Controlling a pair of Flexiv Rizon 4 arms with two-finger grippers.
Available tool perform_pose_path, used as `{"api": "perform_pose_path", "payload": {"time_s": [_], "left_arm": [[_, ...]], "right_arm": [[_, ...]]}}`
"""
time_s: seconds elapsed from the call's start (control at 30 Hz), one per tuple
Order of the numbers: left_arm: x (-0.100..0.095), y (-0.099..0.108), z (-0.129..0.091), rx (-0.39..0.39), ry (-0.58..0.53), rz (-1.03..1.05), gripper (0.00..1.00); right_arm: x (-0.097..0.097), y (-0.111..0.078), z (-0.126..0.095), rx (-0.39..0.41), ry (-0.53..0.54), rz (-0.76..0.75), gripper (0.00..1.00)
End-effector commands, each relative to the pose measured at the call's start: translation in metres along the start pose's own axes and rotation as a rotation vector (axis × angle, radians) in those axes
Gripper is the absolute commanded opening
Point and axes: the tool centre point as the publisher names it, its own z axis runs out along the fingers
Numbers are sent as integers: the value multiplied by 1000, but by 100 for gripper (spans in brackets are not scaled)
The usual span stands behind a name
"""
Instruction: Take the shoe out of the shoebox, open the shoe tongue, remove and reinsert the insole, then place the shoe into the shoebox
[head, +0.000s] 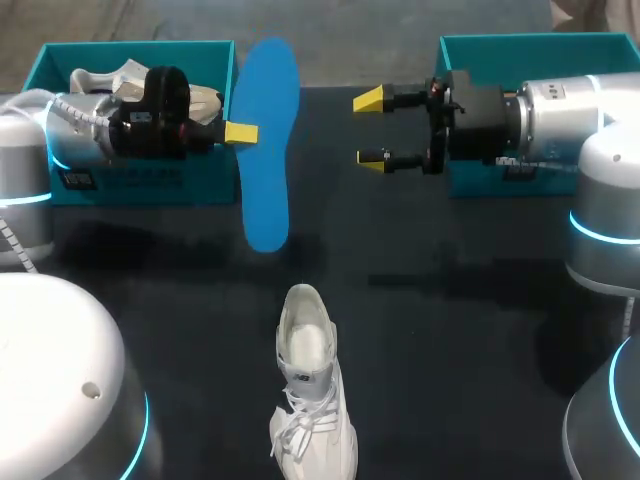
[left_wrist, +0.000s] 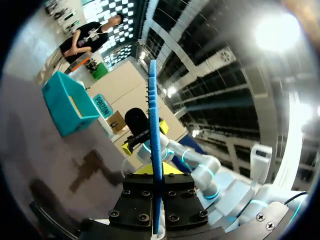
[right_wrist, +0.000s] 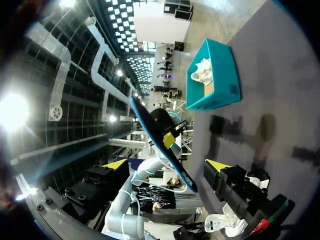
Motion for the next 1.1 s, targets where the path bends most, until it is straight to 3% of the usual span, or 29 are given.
{"api": "perform_pose_path", "payload": {"time_s": [0.03,0.37,0.57,1.1], "left_arm": [[-9,2,4,14,1,-94,0],[-17,13,12,39,-7,-187,0],[-33,20,10,85,-9,-301,0],[-43,29,17,151,-32,-508,0]], "right_arm": [[0,-1,1,-2,-2,0,100],[0,-1,1,-2,-2,0,100],[0,-1,1,-2,-2,0,100],[0,-1,1,-2,-2,0,100]]}}
